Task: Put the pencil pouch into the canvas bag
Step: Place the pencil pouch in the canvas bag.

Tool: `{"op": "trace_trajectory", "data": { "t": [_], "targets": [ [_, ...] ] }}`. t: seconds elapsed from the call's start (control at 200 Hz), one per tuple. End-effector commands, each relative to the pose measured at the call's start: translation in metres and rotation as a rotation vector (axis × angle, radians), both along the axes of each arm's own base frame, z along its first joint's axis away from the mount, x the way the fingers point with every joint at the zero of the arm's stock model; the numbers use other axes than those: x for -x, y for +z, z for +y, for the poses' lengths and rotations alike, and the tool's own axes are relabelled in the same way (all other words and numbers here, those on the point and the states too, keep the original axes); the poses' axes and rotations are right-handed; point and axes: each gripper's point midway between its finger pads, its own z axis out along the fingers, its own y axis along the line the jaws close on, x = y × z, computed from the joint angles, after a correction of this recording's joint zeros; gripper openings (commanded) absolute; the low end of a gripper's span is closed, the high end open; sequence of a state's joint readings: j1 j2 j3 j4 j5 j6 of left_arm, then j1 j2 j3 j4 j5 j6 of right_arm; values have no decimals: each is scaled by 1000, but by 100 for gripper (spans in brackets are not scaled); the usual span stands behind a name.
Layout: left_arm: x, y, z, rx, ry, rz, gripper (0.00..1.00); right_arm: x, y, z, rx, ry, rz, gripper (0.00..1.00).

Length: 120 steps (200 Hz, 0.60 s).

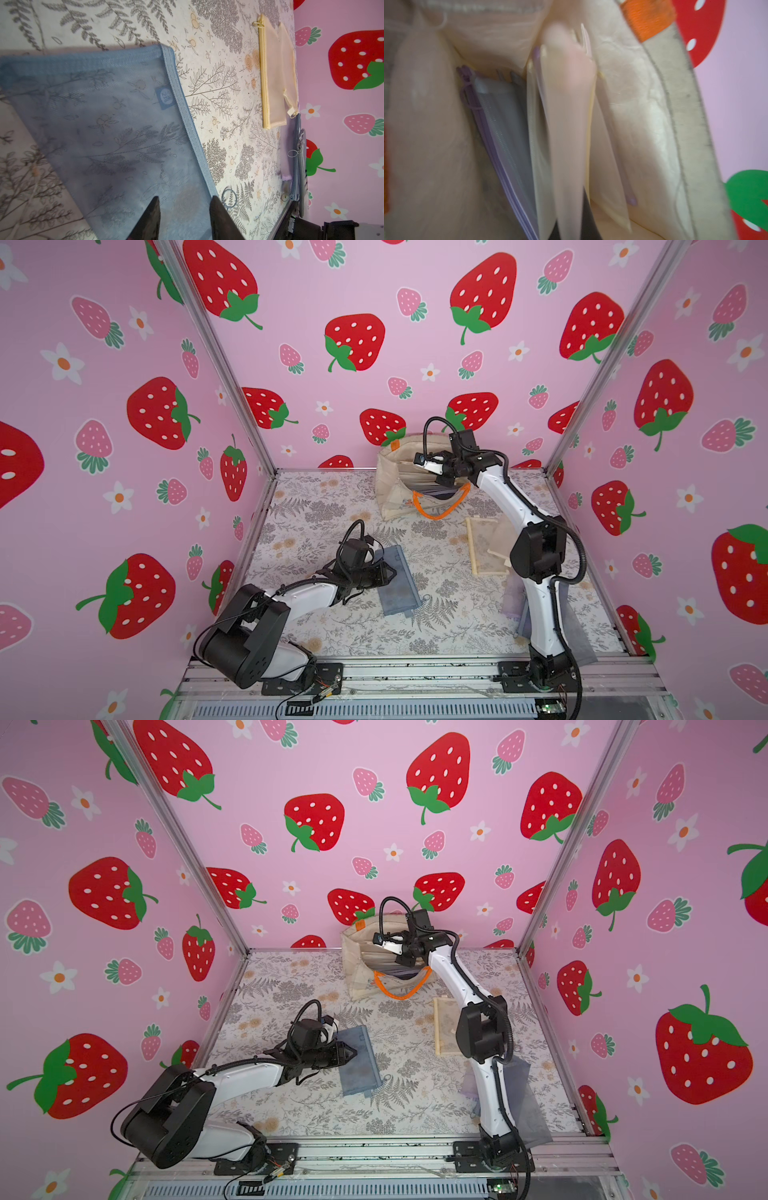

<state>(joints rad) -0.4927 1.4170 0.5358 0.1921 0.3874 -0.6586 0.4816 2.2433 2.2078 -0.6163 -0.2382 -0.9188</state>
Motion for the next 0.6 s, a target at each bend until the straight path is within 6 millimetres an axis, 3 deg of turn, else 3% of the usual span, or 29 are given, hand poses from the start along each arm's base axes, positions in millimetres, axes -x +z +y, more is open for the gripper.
{"op": "trace_trajectory", "data": {
  "t": [0.0,0.385,0.595],
  "targets": [
    [-5,11,-3,27,-7,-31,42,11,34,5,-44,61,-47,0],
    [-2,10,-1,31,-2,-28,42,30,9,10,18,144,16,0],
    [-3,8,-1,22,-5,-25,42,42,10,11,19,198,16,0]
  ]
}}
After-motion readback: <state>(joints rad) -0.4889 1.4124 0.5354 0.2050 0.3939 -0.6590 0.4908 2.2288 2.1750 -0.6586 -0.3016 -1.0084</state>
